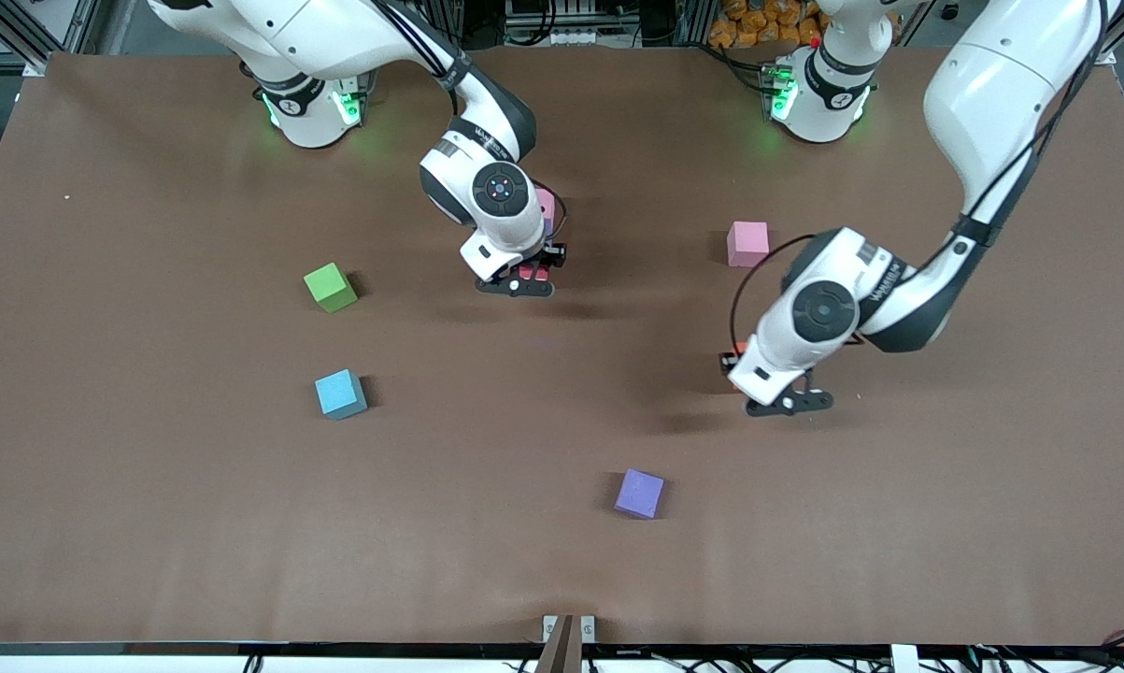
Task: Arrange blocks into number 1
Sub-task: 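Carry both cubes toward the pink and purple cube line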
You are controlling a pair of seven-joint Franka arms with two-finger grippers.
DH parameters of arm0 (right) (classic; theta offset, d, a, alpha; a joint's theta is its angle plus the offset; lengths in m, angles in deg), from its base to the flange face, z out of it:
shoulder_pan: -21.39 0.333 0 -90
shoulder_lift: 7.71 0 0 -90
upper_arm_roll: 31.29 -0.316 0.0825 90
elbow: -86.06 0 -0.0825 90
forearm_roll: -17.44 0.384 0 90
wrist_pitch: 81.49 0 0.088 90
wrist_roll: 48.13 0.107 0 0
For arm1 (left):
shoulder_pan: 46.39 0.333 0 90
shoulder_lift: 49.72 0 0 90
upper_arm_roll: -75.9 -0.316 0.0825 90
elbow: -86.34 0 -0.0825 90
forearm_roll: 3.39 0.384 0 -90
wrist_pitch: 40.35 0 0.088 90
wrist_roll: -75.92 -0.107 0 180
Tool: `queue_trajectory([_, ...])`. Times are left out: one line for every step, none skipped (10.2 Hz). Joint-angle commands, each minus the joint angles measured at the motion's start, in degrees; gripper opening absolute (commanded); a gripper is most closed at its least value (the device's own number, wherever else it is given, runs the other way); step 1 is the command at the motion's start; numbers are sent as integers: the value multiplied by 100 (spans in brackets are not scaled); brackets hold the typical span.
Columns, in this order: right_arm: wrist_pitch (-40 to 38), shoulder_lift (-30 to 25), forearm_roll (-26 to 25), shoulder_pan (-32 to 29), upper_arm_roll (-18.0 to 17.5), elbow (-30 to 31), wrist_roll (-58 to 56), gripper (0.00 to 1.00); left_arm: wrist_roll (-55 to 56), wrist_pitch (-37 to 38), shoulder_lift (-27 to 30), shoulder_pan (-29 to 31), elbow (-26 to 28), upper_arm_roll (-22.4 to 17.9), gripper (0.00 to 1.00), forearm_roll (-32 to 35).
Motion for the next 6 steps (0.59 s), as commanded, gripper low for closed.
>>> queue_trajectory([122,-169,-56,-62,-68,222,155,0,490,129,159,13,60,302,0,28])
queue_trajectory([131,-160,-65,-70,-68,231,155,0,614,129,150,12,60,416,0,28])
queue_trajectory([131,-151,-74,-62,-77,239,155,0,711,129,107,-5,34,469,0,28])
queue_trajectory([131,-143,-74,-62,-77,248,155,0,791,129,97,-118,25,470,0,28])
queue_trajectory([131,-134,-83,-62,-68,248,155,0,818,129,97,-137,25,470,0,19])
queue_trajectory([131,-125,-83,-70,-77,257,155,8,870,129,97,-146,25,470,0,19])
